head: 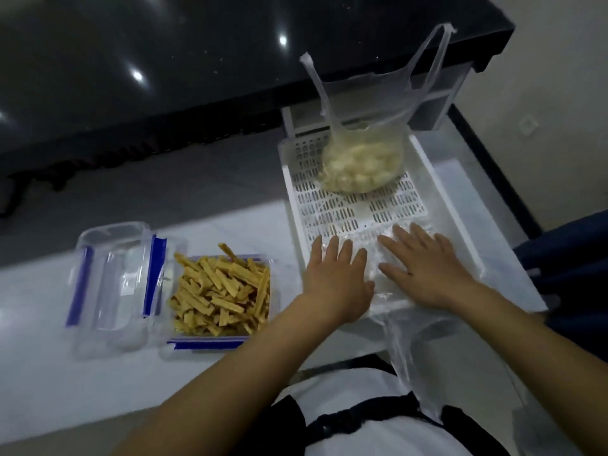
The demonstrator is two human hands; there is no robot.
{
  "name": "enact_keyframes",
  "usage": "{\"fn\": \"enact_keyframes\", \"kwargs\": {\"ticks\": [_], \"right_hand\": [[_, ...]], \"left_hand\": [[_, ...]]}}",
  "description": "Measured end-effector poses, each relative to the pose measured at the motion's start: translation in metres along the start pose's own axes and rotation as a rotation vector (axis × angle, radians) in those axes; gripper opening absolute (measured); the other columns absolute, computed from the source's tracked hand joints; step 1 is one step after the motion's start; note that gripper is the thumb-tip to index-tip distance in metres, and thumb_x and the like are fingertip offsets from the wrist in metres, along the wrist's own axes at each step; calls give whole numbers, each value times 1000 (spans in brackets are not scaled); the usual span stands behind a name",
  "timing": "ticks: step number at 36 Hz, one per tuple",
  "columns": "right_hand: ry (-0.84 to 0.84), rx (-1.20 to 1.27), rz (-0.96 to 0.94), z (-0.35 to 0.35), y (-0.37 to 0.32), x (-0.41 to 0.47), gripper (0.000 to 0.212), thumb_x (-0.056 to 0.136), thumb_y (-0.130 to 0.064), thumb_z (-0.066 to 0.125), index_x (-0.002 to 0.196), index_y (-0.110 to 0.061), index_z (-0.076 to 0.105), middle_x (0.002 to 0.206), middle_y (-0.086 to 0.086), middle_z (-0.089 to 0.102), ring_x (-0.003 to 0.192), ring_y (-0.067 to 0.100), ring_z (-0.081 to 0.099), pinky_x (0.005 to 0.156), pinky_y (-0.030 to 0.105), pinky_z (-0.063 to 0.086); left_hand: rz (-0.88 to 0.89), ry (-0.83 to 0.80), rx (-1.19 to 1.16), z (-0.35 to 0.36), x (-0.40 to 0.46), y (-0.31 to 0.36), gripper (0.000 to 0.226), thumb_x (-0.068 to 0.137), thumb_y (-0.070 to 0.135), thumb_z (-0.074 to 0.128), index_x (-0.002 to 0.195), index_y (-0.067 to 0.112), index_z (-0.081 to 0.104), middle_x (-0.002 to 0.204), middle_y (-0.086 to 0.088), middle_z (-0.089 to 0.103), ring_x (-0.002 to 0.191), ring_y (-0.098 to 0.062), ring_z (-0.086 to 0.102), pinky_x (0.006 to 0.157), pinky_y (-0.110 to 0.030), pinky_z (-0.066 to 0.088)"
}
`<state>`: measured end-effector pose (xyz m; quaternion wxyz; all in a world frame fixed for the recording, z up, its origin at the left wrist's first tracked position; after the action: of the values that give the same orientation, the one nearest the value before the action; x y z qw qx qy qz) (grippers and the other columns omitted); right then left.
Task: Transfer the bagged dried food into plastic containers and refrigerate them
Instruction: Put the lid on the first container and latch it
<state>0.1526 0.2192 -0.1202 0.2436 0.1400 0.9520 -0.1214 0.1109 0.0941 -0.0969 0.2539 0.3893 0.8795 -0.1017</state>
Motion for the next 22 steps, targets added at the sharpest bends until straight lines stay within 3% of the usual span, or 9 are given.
{"fn": "enact_keyframes", "kwargs": {"ticks": [12,16,19,22], "right_hand": [[4,100,-77,-10,-1,14,66,95,-65,24,155,-42,9,166,-7,-4,152,19,-9,121,51,3],[37,171,-111,-35,-17,9,75,86,-74,17,154,-42,18,166,-9,4,153,18,-4,121,49,5],[65,228,-170,-60,-46,-4,81,79,-76,18,153,-42,22,165,-9,11,153,19,1,121,48,8],[86,258,-261,-79,-88,-23,77,80,-73,24,151,-43,24,164,-11,12,152,18,2,121,45,6]], "left_hand": [[-109,24,-31,0,0,-10,67,102,57,21,159,26,7,168,-7,1,153,-29,-11,121,-48,-17],[-92,211,-285,-37,-25,-26,64,102,56,29,158,36,5,168,0,0,154,-23,-11,123,-45,-10],[-222,380,-537,-62,-69,-73,63,101,58,32,156,43,5,167,6,4,153,-17,-9,124,-42,-4],[-371,469,-616,-60,-120,-128,65,100,58,36,155,44,7,167,9,6,153,-14,-7,125,-43,1]]}}
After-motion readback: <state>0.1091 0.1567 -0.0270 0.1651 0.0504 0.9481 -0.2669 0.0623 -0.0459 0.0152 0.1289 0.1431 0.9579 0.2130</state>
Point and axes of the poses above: each hand's wrist, its own x-axis towards the middle knuckle, its own z-axis out of the palm, y = z × x, the point moved 10 cm from there along x, towards the middle knuckle
